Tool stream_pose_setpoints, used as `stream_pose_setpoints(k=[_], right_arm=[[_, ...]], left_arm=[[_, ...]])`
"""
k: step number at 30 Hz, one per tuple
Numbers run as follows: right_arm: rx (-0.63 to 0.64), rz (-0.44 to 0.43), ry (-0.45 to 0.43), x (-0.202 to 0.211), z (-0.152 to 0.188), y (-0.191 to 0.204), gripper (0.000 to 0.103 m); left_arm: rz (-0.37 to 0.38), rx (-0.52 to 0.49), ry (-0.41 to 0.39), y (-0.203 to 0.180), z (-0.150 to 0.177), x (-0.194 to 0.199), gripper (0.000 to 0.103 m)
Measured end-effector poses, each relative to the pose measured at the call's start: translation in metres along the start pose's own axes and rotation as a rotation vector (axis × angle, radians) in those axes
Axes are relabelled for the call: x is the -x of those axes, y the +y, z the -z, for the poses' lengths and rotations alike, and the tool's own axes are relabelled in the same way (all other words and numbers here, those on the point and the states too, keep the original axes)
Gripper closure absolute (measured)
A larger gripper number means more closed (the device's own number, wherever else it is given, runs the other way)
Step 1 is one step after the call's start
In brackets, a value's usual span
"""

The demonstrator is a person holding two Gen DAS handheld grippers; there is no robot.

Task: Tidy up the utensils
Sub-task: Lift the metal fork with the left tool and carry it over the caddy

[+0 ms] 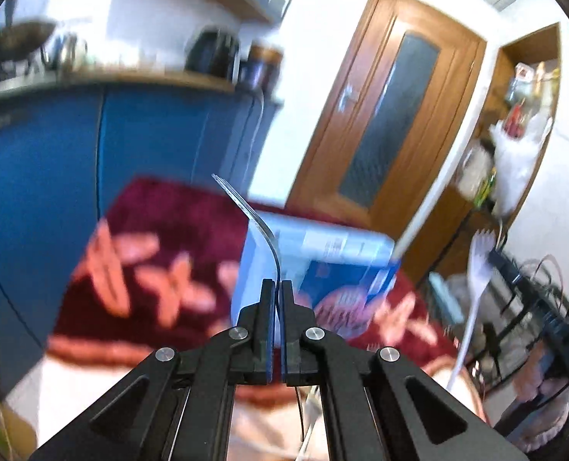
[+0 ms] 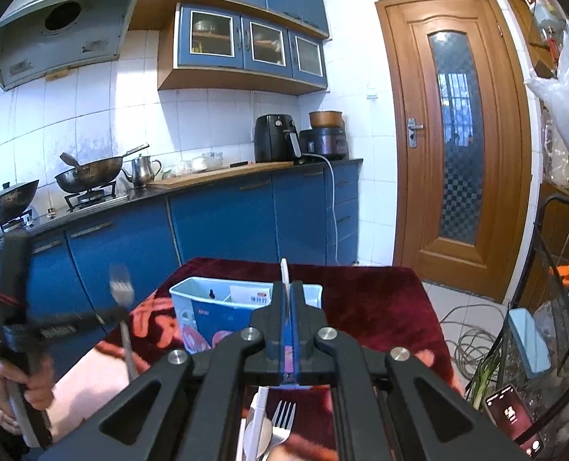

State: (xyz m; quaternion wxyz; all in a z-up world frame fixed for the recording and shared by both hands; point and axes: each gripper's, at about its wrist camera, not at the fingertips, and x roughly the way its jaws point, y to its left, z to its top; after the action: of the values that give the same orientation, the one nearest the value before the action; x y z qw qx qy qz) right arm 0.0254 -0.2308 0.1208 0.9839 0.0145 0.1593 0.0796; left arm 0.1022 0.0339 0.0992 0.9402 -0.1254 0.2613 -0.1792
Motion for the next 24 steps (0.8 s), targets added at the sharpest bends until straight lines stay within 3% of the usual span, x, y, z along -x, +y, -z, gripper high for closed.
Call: stream_pose_setpoints(k=[6,10,14,18,24], right_arm=[[-0.001,0.018,-0.030,-0.006,-0.009,-0.002,0.100],[-0.010,0.026,-0.051,-0.013,-0.016,-0.007,0.100],[0.012,0.055,-0.086,-0.024,-0.028,-0.005,0.100],[0.054,0.104,-0.144,-0.037,-0.041,-0.003,0.100],[0.047,0.141,-0.233,-0.066,-0.054,-0.008,0.100]], left_arm=[[-0.020,-0.024,-0.151,-0.017,-0.049,0.014,0.102],[-0.089,-0.069,-0.266,-0.032,-0.087,0.009,0.102],[-0.138,-0.087,-0.330,-0.041,-0.108,-0.010,0.102],[-0.152,-0.099,-0.311,-0.044,-0.107,-0.042,0.101],[-0.176,-0.169,-0.271,-0.044,-0.074,-0.083,0.101]])
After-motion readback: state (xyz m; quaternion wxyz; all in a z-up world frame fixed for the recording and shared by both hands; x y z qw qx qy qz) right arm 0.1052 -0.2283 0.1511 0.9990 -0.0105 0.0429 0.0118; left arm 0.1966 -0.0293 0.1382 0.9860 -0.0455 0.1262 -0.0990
